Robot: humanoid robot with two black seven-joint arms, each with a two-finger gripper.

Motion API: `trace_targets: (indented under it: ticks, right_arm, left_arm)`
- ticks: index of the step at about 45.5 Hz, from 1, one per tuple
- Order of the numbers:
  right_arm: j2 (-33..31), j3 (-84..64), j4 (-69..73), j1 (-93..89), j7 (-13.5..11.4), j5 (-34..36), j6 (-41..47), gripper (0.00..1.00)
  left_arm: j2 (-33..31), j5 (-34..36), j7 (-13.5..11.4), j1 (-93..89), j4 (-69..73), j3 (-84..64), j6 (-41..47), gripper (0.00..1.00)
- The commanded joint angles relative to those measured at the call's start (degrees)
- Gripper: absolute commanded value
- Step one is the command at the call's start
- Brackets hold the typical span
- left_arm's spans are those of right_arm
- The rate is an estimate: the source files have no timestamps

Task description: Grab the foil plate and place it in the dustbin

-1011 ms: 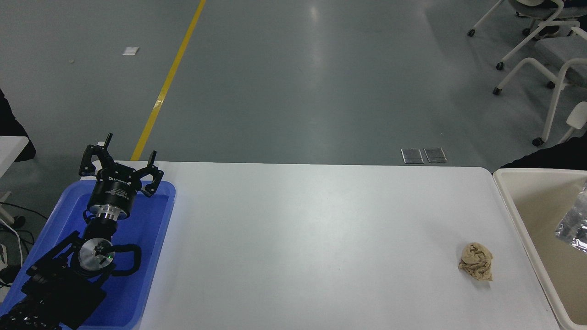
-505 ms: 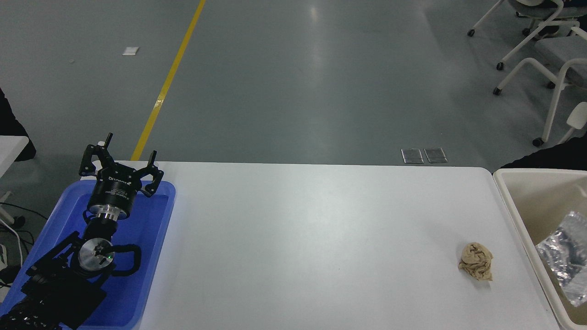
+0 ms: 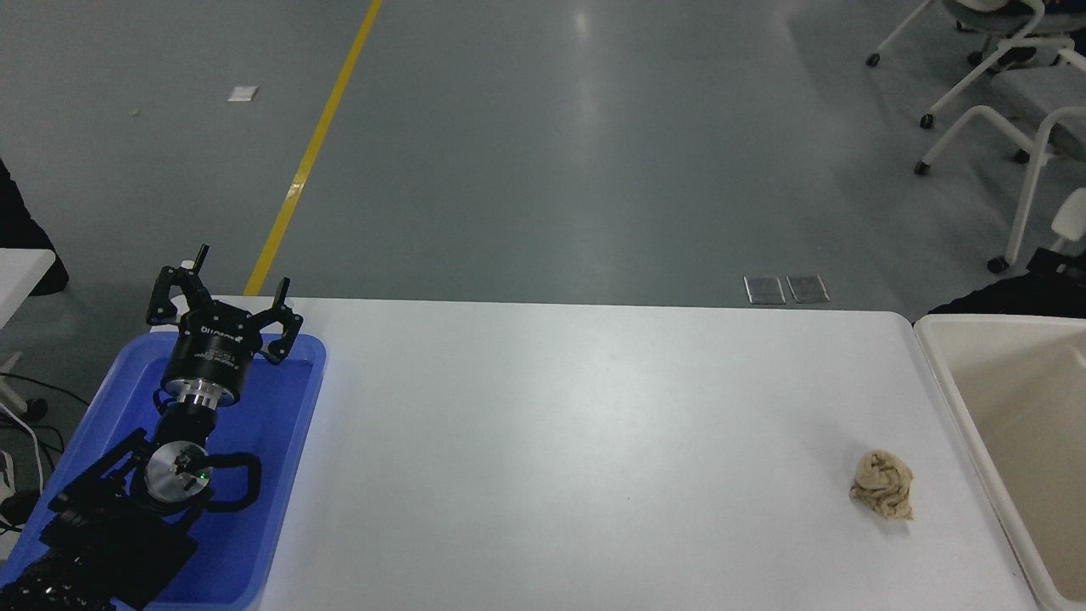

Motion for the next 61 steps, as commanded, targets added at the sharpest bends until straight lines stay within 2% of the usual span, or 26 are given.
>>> trace_targets:
  ticks: [1, 15, 24, 33, 61]
  right_arm:
    - [0.3, -3.7, 10.6, 18.2, 0.0, -0.2, 13.5, 1.0]
    - [-0.3, -10.3, 26.8, 38.8, 0.0, -1.7, 30.9, 1.0]
    - [1.0, -15.3, 42.1, 49.3, -0.2, -2.0, 34.3, 1.0]
    - [3.1, -19.5, 47.3, 54.3, -0.2, -2.7, 40.9, 1.0]
    - [1.9, -19.5, 53.8, 60.0, -0.2, -4.1, 40.9, 1.0]
  left_arm:
    - [0.0, 0.0, 0.0, 0.0, 0.0, 0.0, 0.0, 1.0]
    - [0.0, 0.0, 0.0, 0.0, 0.0, 0.0, 0.0, 1.0]
    - [0.0, 0.0, 0.0, 0.0, 0.0, 0.0, 0.0, 1.0]
    - [0.0, 0.0, 0.0, 0.0, 0.0, 0.0, 0.0, 1.0]
    - [0.0, 0.0, 0.0, 0.0, 0.0, 0.1, 0.0, 1.0]
